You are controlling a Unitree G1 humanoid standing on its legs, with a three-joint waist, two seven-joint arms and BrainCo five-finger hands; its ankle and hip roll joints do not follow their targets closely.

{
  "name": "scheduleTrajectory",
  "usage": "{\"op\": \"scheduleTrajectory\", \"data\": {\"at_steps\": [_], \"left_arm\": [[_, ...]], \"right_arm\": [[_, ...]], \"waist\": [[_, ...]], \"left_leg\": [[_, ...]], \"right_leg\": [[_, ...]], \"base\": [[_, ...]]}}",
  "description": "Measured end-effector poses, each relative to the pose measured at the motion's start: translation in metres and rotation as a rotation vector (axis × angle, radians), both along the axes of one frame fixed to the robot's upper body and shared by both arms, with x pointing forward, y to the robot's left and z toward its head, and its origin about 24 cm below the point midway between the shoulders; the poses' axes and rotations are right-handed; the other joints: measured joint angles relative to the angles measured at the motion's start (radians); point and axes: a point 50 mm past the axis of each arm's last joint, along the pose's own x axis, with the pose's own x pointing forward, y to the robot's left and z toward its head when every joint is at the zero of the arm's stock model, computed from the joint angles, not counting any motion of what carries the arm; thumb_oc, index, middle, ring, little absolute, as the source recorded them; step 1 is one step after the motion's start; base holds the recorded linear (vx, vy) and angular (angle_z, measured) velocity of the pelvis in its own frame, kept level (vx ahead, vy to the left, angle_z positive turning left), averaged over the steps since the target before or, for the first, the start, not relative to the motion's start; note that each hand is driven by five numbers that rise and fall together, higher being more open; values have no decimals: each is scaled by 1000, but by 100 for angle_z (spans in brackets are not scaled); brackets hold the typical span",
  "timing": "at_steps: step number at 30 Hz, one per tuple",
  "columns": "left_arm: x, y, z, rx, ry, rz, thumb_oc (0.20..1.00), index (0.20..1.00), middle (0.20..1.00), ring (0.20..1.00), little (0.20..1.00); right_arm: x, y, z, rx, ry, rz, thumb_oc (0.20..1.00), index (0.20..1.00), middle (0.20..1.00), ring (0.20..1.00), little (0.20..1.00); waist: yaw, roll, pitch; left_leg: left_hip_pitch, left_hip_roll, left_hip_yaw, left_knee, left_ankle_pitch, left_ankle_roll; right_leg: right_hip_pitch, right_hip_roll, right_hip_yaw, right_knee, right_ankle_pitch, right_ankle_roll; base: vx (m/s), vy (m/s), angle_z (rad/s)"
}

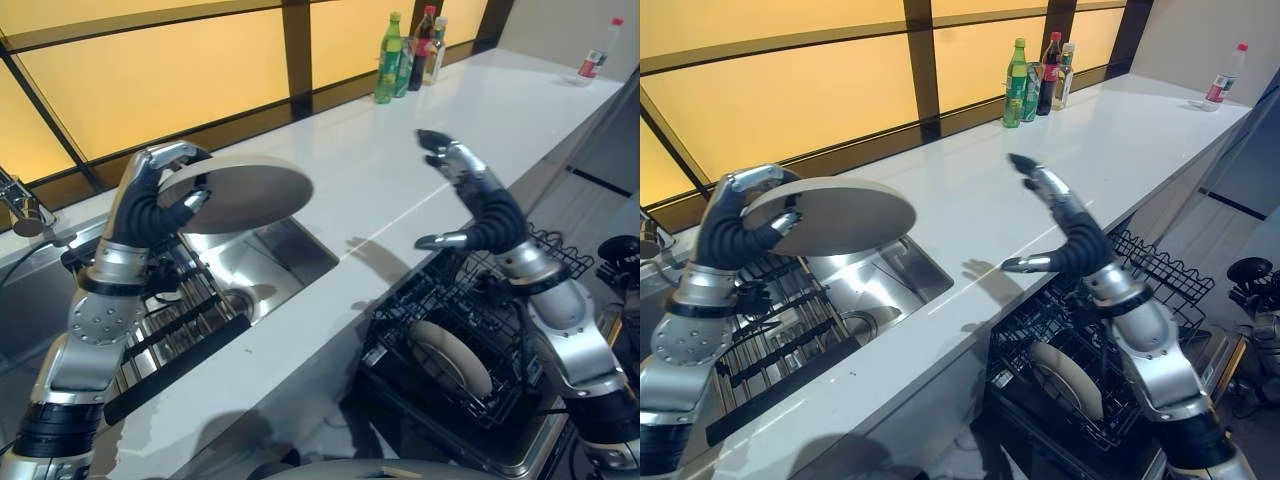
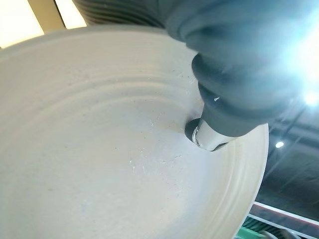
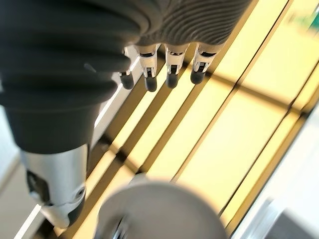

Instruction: Pick up plates and place into dishwasher.

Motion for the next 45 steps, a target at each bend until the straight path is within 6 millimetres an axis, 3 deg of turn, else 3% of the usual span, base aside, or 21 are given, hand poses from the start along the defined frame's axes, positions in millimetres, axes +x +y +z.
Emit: {"op": "scheduleTrajectory", "data": {"at_steps": [3, 9, 16, 32, 34, 35, 38, 45], "left_arm": [[4, -12, -1, -10, 11, -49, 200, 200, 200, 200, 200], [2, -28, 4, -71, 12, -155, 200, 200, 200, 200, 200], [-13, -43, 16, -52, 0, -391, 200, 200, 200, 200, 200], [-16, -43, 24, 8, 3, -511, 200, 200, 200, 200, 200], [-16, -44, 27, 15, -8, -516, 200, 200, 200, 200, 200], [-15, -44, 28, 17, -12, -518, 200, 200, 200, 200, 200], [-15, -44, 28, 17, -14, -519, 200, 200, 200, 200, 200], [-15, -46, 27, 20, -8, -527, 200, 200, 200, 200, 200]], "right_arm": [[1, 18, 5, -24, -13, 85, 1000, 1000, 1000, 1000, 1000], [2, 35, 6, -48, -6, 143, 1000, 1000, 1000, 1000, 1000], [3, 35, 15, -41, -48, 123, 1000, 1000, 1000, 1000, 1000], [3, 25, 23, -45, -77, 91, 1000, 1000, 1000, 1000, 1000], [3, 26, 22, -49, -75, 99, 903, 903, 903, 903, 903], [3, 26, 22, -46, -72, 102, 812, 812, 812, 812, 812], [3, 26, 23, -7, -49, 132, 200, 200, 200, 200, 200], [2, 29, 17, 39, 1, 173, 200, 200, 200, 200, 200]], "waist": [[2, 0, 0], [28, 0, 0], [30, 0, 0], [27, 0, -1], [27, 0, -1], [26, 0, -1], [24, 0, -1], [18, 0, -1]], "left_leg": [[0, 0, -13, 0, 2, -2], [-5, 2, -16, 0, 5, -4], [-9, 2, -21, 0, 6, -5], [-10, -3, -31, 0, 6, -5], [-10, -4, -38, 0, 7, -5], [-10, -4, -39, 0, 7, -5], [-8, -4, -38, 0, 8, -5], [-6, -4, -37, 0, 9, -5]], "right_leg": [[6, 1, -9, 0, -1, -1], [7, 4, -21, 0, -2, -3], [6, 5, -26, 0, -4, -5], [10, 5, -34, 0, -5, -6], [12, 5, -37, 0, -5, -6], [13, 5, -38, 0, -5, -6], [14, 5, -36, 0, -5, -6], [16, 5, -34, 0, -5, -6]], "base": [[-20, -7, 8], [-11, -6, 4], [-4, -1, 2], [4, -1, 1], [35, -4, 4], [37, -10, 4], [23, -9, 1], [0, 0, 0]]}}
